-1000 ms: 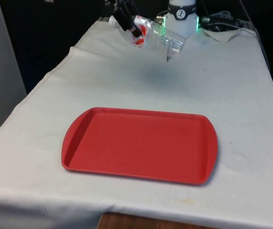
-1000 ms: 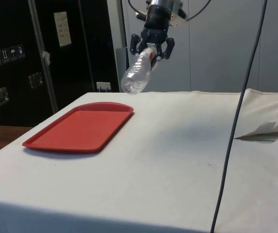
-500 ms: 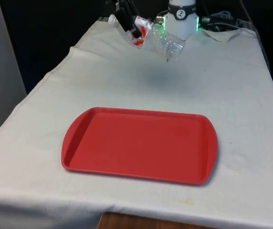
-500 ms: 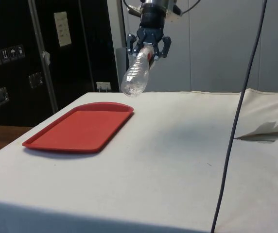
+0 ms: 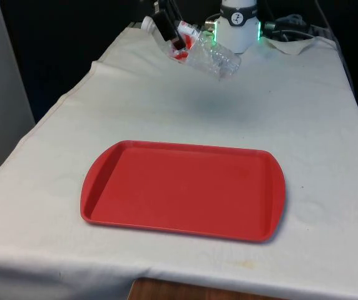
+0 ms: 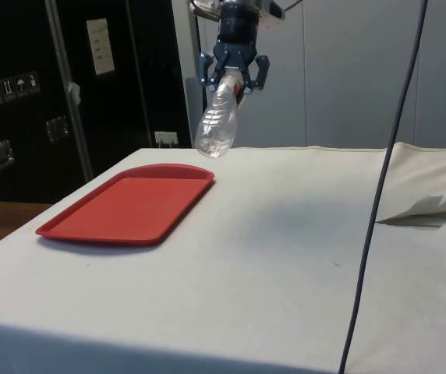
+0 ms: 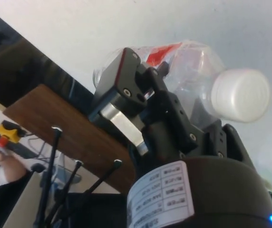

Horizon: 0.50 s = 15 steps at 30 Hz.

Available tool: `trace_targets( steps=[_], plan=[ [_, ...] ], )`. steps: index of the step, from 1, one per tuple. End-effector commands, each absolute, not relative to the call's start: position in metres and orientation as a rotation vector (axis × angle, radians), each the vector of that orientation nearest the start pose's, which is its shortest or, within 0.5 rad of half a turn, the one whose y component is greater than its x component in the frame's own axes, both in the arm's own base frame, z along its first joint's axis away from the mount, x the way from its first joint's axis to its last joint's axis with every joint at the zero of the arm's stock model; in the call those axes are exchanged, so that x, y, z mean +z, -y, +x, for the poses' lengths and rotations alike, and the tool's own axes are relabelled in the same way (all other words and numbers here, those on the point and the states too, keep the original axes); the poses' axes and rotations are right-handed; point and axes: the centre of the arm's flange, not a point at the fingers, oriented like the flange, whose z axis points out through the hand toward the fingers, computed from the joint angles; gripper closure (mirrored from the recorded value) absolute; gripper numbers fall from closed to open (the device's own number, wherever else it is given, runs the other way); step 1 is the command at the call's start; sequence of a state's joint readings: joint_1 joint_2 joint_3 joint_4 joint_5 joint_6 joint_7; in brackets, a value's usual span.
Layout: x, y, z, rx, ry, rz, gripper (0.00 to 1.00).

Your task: Place the bottle upright on the tray.

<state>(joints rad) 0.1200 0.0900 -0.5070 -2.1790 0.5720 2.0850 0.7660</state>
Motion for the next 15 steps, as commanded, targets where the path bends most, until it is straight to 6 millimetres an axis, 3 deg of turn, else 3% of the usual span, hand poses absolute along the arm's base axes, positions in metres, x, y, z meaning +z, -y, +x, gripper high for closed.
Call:
trace_targets(
  steps=[1,15],
  plan=[
    [0.348,0.172,0.504,0.313,-1.862,-2.029,1.00],
    [0.360,0.163,0.515,0.282,-1.862,-2.104,1.00]
  ],
)
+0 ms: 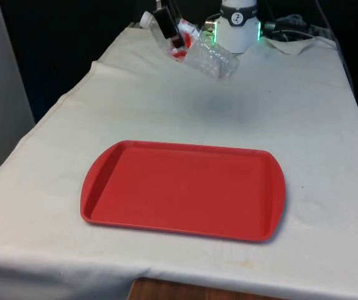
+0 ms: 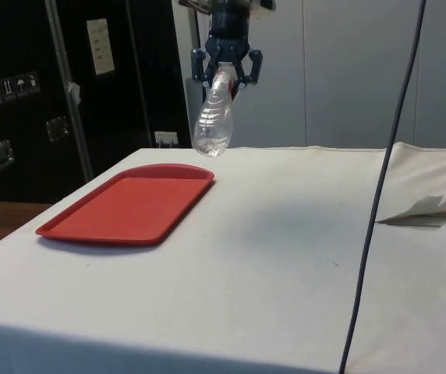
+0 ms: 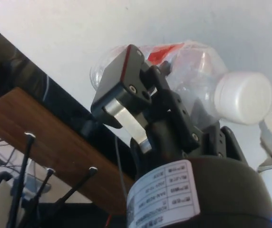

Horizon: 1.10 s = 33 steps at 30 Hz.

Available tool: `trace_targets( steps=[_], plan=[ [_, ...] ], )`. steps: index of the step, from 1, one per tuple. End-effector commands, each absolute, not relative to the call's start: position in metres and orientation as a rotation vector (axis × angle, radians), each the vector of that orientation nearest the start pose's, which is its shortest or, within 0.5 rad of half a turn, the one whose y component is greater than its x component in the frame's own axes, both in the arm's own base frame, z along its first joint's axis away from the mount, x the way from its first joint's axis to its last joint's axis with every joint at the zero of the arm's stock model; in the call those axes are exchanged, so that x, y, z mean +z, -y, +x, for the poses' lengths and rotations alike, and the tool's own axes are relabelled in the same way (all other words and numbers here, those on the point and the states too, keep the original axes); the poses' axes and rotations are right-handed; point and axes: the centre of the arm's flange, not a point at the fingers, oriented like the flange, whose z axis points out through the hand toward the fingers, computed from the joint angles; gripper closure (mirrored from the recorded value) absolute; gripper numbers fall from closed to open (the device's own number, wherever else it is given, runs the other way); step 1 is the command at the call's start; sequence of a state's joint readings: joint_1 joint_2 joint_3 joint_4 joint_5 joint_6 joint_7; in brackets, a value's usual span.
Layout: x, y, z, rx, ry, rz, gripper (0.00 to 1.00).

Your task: Place the bottle upright on the tray.

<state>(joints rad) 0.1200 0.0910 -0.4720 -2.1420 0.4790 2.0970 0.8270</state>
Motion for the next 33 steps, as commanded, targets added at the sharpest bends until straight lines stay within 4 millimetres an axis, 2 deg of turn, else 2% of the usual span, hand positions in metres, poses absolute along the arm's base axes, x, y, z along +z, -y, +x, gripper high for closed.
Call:
trace_targets(
  steps=[1,33],
  plan=[
    [0.362,0.162,0.519,0.265,-1.874,-2.111,1.00],
    [0.390,0.151,0.541,0.146,-1.891,-2.273,1.00]
  ],
)
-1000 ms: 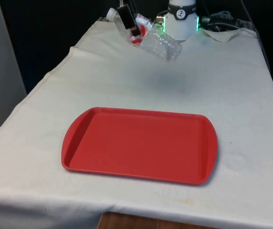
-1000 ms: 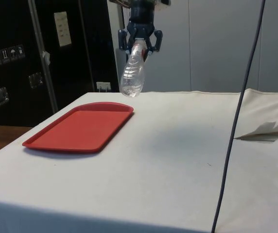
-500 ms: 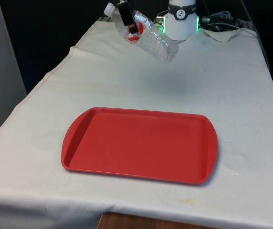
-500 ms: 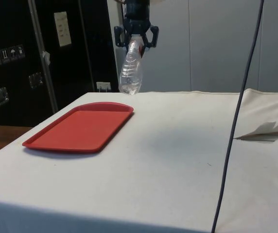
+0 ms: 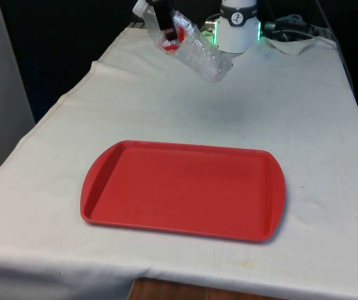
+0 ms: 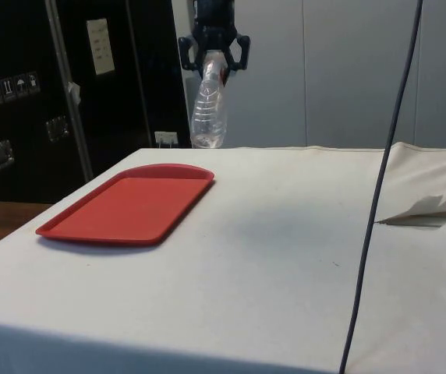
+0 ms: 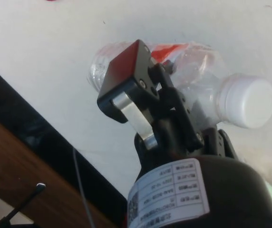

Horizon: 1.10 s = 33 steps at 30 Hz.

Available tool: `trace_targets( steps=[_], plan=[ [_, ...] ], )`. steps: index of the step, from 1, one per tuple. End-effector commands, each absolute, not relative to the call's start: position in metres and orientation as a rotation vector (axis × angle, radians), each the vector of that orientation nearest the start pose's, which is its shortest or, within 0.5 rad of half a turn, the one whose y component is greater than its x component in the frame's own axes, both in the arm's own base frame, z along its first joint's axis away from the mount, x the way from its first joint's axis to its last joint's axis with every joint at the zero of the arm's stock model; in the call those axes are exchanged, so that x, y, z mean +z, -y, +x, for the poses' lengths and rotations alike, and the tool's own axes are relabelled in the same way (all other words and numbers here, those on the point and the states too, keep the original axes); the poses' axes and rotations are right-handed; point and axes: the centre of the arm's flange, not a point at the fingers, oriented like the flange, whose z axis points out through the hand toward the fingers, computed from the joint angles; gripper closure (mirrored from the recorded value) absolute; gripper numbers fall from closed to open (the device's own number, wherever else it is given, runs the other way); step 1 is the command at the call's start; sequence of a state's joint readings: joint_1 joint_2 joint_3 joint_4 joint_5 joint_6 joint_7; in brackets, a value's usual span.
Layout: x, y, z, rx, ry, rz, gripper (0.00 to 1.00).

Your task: Place the bottle upright on the tray.

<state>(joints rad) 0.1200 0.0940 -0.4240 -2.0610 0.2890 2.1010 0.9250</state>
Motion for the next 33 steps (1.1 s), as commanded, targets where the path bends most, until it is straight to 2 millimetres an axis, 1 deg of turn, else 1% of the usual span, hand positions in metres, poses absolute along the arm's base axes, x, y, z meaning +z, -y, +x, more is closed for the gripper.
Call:
trace_targets(
  steps=[1,7,15,16,24,25,26,33],
  plan=[
    [0.392,0.150,0.542,0.139,-1.887,-2.285,1.00],
    [0.394,0.148,0.543,0.137,-1.871,-2.306,1.00],
    [0.404,0.140,0.552,0.083,-1.871,-2.363,1.00],
    [0.404,0.142,0.549,0.094,-1.863,-2.356,1.00],
    [0.411,0.135,0.557,0.046,-1.860,-2.409,1.00],
    [0.410,0.136,0.555,0.058,-1.853,-2.405,1.00],
    [0.411,0.133,0.558,0.039,-1.858,-2.419,1.00],
    [0.415,0.128,0.564,0.007,-1.844,-2.464,1.00]
  ],
)
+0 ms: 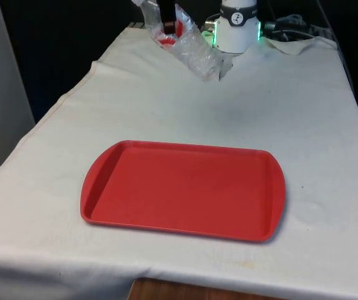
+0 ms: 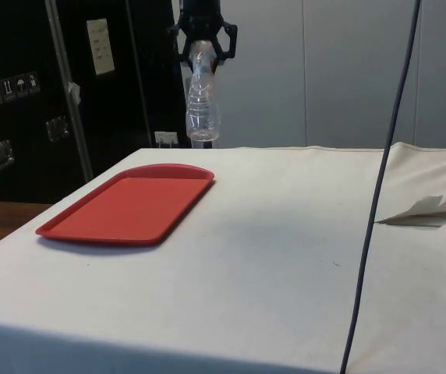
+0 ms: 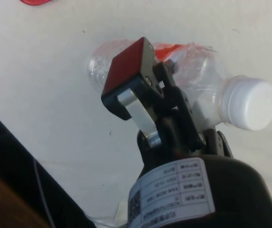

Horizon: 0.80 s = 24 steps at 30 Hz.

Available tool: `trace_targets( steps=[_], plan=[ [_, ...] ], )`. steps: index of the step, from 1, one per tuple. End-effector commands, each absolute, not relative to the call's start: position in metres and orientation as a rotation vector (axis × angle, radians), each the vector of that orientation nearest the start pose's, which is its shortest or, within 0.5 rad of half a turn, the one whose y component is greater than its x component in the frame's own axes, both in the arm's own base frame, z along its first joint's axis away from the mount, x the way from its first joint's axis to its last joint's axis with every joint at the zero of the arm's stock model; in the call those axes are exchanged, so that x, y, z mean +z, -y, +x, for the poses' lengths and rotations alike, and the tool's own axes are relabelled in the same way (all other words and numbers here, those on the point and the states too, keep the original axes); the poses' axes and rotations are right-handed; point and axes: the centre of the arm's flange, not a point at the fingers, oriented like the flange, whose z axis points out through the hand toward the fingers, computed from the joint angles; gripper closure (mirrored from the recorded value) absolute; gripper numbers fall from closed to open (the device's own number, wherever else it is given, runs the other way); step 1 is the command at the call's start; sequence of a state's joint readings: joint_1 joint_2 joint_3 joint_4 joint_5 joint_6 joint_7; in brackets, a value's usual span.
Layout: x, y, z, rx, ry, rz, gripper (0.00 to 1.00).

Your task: Place the bottle upright on the tray.

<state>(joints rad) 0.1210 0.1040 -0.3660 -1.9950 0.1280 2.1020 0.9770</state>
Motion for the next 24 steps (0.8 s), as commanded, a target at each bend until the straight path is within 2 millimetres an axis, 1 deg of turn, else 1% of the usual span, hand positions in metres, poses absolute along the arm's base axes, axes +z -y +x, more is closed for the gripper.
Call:
trace_targets(
  steps=[1,8,11,16,17,24],
  plan=[
    [0.414,0.129,0.563,0.020,-1.836,-2.462,1.00],
    [0.418,0.123,0.571,-0.028,-1.824,-2.511,1.00],
    [0.418,0.122,0.571,-0.020,-1.811,-2.525,1.00],
    [0.421,0.118,0.577,-0.063,-1.804,-2.558,1.00],
    [0.420,0.119,0.574,-0.042,-1.798,-2.555,1.00],
    [0.426,0.113,0.583,-0.101,-1.785,-2.604,1.00]
  ],
)
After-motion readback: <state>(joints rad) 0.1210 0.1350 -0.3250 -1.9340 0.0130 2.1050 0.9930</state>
